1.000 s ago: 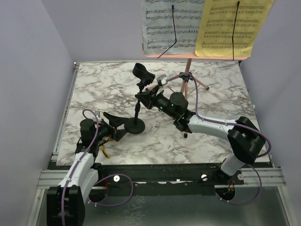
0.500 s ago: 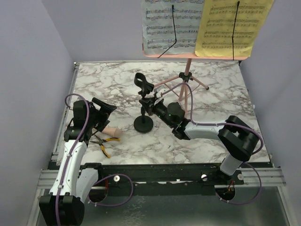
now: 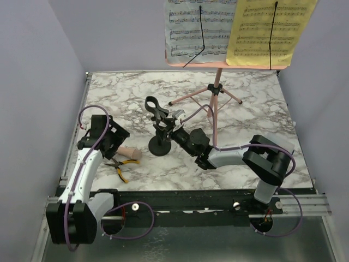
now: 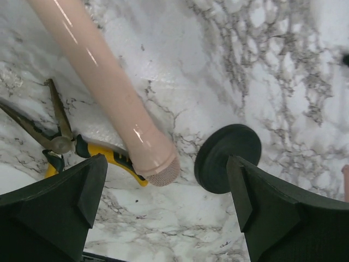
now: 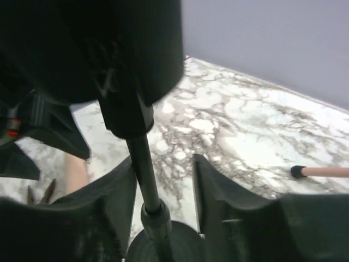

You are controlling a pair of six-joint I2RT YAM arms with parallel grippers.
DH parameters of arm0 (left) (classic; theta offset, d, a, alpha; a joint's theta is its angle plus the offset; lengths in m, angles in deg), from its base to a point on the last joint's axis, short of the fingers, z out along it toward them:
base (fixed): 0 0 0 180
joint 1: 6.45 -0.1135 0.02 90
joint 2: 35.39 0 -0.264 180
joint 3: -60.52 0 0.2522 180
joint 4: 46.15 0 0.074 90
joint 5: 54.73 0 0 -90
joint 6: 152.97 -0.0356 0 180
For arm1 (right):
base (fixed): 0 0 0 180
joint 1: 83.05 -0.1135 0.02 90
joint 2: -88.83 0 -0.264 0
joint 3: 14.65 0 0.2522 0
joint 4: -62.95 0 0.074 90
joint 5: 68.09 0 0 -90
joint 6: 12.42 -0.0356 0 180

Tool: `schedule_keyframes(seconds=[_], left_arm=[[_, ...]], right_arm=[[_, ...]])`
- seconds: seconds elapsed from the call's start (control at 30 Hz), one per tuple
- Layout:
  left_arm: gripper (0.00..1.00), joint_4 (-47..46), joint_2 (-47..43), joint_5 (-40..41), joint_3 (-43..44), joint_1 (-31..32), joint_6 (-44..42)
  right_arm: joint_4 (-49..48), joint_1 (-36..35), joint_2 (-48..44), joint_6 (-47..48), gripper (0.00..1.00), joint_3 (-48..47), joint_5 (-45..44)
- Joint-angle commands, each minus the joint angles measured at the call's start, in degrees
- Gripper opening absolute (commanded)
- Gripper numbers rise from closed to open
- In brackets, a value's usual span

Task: Set up the instrument practice props

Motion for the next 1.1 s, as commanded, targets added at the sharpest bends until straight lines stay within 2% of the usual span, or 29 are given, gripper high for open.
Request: schedule_keyframes(seconds=[0.0, 0.17, 0.23, 0.53, 0.67, 0.83, 1.07], left_arm=[[0.99, 2.9, 9.1, 1.2, 0.3, -1.4, 3.7], [0.97, 3.0, 17.6, 3.1, 0.8, -2.2, 10.6], [0.96, 2.7, 19.2, 4.5, 0.5, -2.3, 13.4], [0.83, -1.5, 26.7, 5.9, -0.9, -2.4, 19.3], [0.66, -2.2, 29.4, 5.1, -0.1, -2.4, 19.6], [0.35, -2.0, 26.3, 7.0, 3.6, -2.5, 16.5], [0.12, -1.9, 14.7, 7.7, 7.2, -2.4, 11.7]], right_arm=[[-0.1, -1.1, -3.8, 2.0, 0.53, 3.2, -2.5], [6.9, -1.3, -8.6, 1.2, 0.75, 6.0, -2.5], [10.9, -1.4, -11.1, 0.0, 0.81, 7.3, -1.3], [29.4, -1.4, -25.2, -13.1, 0.87, 18.1, 6.3], [34.0, -1.3, -33.8, -17.0, 0.89, 23.8, 2.8], [41.1, -1.4, -42.9, -18.6, 0.92, 25.6, -4.0], [44.3, -1.3, -47.8, -17.0, 1.0, 24.4, -6.2]])
